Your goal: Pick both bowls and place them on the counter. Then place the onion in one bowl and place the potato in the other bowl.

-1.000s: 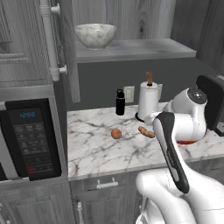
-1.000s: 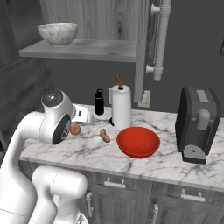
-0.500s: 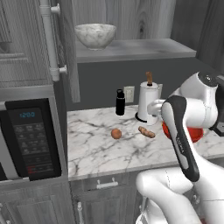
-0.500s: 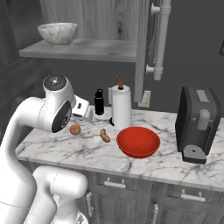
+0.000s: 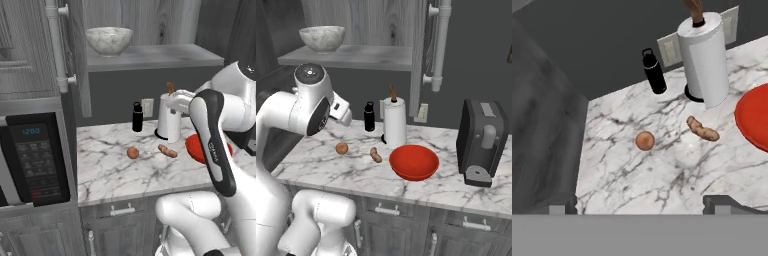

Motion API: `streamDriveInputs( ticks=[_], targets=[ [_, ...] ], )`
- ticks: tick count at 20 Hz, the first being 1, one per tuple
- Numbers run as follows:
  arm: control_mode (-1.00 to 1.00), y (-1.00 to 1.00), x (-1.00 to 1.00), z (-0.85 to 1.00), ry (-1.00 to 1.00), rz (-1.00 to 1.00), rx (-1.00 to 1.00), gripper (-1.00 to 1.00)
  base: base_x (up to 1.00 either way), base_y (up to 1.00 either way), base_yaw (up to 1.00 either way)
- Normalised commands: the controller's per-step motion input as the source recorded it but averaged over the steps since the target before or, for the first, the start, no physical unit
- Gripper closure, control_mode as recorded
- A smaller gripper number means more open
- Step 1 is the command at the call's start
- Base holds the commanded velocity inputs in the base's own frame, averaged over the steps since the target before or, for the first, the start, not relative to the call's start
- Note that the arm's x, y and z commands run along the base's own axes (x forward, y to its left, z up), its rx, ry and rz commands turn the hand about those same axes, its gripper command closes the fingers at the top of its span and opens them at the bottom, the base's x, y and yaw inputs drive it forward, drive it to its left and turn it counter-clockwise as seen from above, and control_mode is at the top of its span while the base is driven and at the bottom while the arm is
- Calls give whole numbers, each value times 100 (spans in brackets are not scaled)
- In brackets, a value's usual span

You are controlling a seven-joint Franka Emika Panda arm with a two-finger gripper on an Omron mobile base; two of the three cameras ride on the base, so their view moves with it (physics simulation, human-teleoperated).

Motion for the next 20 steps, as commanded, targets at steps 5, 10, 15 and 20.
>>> streamDriveInputs(
  ticks=[5, 10, 15, 20],
  targets=[
    [-100, 30, 4, 67, 2, -17, 11, -100, 0, 0, 0],
    [-100, 24, 14, 62, 0, -14, 10, -100, 0, 0, 0],
    [-100, 4, 29, 34, 0, -10, 12, -100, 0, 0, 0],
    [-100, 0, 47, 12, 0, -6, 13, -100, 0, 0, 0]
  ],
)
